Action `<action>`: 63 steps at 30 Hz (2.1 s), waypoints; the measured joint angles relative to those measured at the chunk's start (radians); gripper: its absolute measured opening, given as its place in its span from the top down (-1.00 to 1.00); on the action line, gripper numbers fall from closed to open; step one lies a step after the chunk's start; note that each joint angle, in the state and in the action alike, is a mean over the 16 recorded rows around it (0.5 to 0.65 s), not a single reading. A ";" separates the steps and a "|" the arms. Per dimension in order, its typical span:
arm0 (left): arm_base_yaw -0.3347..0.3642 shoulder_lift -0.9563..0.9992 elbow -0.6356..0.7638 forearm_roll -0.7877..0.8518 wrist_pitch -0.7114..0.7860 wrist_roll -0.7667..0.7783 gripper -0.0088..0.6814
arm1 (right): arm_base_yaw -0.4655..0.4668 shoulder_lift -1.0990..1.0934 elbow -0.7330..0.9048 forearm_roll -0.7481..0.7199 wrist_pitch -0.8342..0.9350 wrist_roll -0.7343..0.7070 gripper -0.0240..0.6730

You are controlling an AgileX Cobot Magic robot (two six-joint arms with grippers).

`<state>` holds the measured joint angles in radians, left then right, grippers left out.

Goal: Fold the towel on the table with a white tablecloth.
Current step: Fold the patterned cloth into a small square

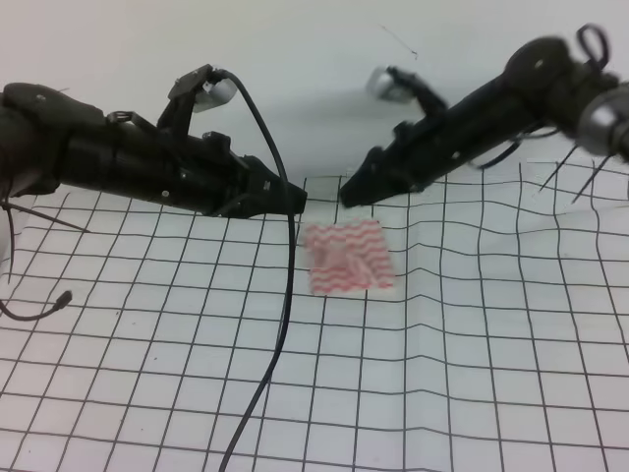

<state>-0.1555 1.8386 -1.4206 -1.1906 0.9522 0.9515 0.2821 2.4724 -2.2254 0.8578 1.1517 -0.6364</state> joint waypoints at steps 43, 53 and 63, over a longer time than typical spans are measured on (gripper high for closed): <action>0.000 0.002 0.000 0.134 -0.069 -0.084 0.97 | 0.025 -0.087 0.060 -0.448 0.058 0.215 0.91; 0.000 0.013 0.000 0.181 -0.074 -0.150 0.97 | 0.038 -0.089 0.123 -0.427 0.000 0.289 0.85; 0.000 -0.048 0.001 0.240 -0.024 -0.185 0.97 | 0.040 -0.122 0.121 -0.438 -0.015 0.323 0.76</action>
<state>-0.1552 1.7902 -1.4196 -0.9507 0.9277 0.7668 0.3221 2.3501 -2.1044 0.4201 1.1365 -0.3131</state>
